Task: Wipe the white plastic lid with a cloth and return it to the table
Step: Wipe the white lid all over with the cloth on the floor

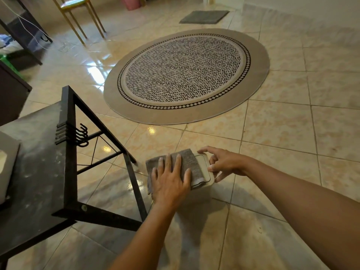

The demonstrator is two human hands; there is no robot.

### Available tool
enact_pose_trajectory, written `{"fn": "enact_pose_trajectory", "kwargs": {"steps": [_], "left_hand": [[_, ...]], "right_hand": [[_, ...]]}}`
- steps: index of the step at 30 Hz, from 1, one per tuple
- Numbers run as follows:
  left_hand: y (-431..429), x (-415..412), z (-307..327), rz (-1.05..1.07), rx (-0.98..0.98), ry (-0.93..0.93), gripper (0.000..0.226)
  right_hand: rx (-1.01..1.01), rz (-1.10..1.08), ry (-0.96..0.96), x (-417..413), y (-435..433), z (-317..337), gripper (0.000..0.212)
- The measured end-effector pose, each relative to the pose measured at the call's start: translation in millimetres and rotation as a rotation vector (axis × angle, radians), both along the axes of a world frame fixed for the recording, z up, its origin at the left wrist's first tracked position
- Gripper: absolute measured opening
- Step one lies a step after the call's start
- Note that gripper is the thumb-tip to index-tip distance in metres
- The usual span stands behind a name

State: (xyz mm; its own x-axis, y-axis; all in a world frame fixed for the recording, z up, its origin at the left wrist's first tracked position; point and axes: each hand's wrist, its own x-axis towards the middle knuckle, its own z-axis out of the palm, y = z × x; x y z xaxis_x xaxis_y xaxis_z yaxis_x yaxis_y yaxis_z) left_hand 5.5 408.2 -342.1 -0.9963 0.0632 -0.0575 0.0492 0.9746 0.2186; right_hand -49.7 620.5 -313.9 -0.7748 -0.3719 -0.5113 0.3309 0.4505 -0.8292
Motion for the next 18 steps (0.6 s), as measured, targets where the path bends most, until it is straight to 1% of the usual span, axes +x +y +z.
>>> {"fn": "enact_pose_trajectory", "kwargs": {"steps": [1,3,7,10,15,18], "left_hand": [[2.9,1.5,-5.3,-0.018,-0.03,-0.017,0.071],[14.6,2.4,-9.1,-0.062,-0.025,-0.004,0.075],[30.8,-12.9,-4.5,-0.106,0.052,-0.005,0.067],[28.8,-15.8,-5.0,-0.107,-0.001,-0.054,0.068],[12.9,-3.1,-6.8,-0.114,-0.045,-0.08,0.061],[12.4,11.9,-10.2,-0.121,-0.054,-0.066,0.059]], "right_hand": [[0.0,0.012,0.004,-0.2,0.8,-0.5,0.065],[-0.009,0.011,0.012,-0.8,3.5,-2.8,0.064],[-0.037,-0.008,0.009,-1.5,3.0,-5.5,0.066],[-0.057,0.006,-0.043,0.5,1.3,-5.0,0.072],[-0.078,-0.031,-0.016,-2.9,-3.3,-5.6,0.06],[-0.08,-0.012,-0.018,-3.5,-2.7,-5.0,0.06]]}}
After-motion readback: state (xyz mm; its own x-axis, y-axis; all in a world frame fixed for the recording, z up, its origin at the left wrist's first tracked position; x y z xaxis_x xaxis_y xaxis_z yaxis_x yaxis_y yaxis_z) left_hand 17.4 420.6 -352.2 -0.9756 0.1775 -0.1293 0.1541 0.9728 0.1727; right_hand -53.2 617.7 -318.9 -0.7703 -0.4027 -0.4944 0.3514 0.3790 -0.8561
